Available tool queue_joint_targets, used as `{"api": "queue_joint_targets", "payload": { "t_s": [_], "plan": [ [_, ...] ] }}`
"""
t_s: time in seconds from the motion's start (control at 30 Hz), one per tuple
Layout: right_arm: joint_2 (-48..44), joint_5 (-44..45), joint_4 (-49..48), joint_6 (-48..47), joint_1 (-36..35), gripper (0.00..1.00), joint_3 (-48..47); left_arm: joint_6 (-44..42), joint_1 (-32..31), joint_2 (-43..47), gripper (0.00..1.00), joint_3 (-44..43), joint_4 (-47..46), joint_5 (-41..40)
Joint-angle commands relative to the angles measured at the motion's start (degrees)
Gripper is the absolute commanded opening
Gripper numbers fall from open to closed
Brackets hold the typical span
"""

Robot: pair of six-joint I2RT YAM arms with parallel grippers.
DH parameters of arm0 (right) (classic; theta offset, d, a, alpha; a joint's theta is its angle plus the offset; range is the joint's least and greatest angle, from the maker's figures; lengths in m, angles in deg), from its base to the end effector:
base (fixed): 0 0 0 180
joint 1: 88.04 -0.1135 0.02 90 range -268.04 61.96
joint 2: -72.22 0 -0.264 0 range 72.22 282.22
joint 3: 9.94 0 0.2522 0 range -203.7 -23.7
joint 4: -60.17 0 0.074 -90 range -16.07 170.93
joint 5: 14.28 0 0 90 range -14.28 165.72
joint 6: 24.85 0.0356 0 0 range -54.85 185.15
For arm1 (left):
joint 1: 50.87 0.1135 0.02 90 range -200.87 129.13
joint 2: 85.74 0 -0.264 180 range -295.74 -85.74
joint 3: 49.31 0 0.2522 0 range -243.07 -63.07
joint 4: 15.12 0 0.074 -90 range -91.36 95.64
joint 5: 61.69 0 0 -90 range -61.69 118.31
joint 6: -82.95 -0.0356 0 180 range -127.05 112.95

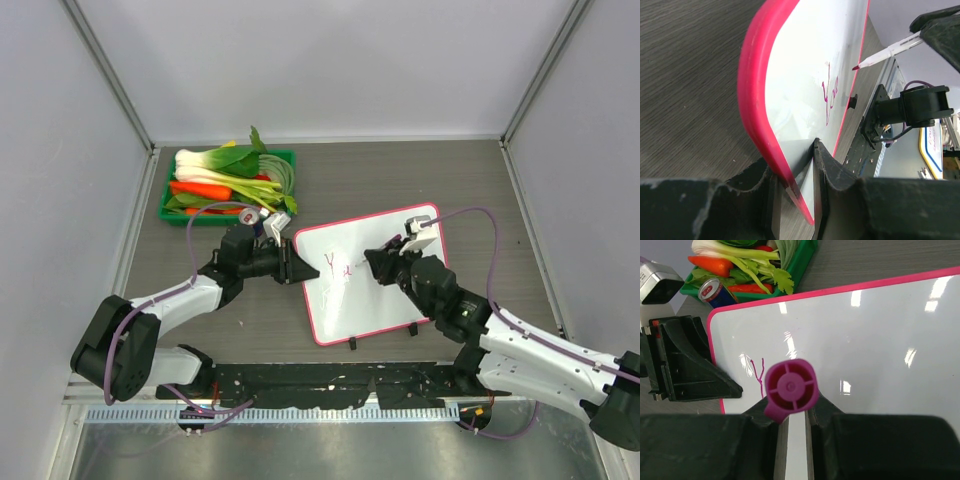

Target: Write a sentence on the whiteboard

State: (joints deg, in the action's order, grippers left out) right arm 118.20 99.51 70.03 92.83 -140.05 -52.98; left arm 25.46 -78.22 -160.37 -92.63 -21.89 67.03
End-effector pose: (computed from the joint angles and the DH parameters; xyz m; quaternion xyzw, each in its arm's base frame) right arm 0.1297 0.1427 0.2668 -0.0354 0.7747 0.2675 0.5719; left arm 0.2190 -0.1383 0.1947 0.1433 0.8009 -0.4962 0.3029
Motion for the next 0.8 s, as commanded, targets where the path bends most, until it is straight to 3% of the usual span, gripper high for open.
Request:
{"api": "queue_joint_targets", "payload": {
  "t_s": [0.0, 0.77],
  "plan": [
    [-0.3, 4.1, 0.3, -2.4, 0.2, 0.01, -3.4, -11.0, 0.4, -2.1, 0.0, 1.0, 6.4, -10.9],
    [2.8, 3.4, -1.1, -1.5, 1.9, 0.01, -1.6, -11.0, 0.4, -2.1, 0.0, 0.9, 6.4, -10.9]
  ]
}}
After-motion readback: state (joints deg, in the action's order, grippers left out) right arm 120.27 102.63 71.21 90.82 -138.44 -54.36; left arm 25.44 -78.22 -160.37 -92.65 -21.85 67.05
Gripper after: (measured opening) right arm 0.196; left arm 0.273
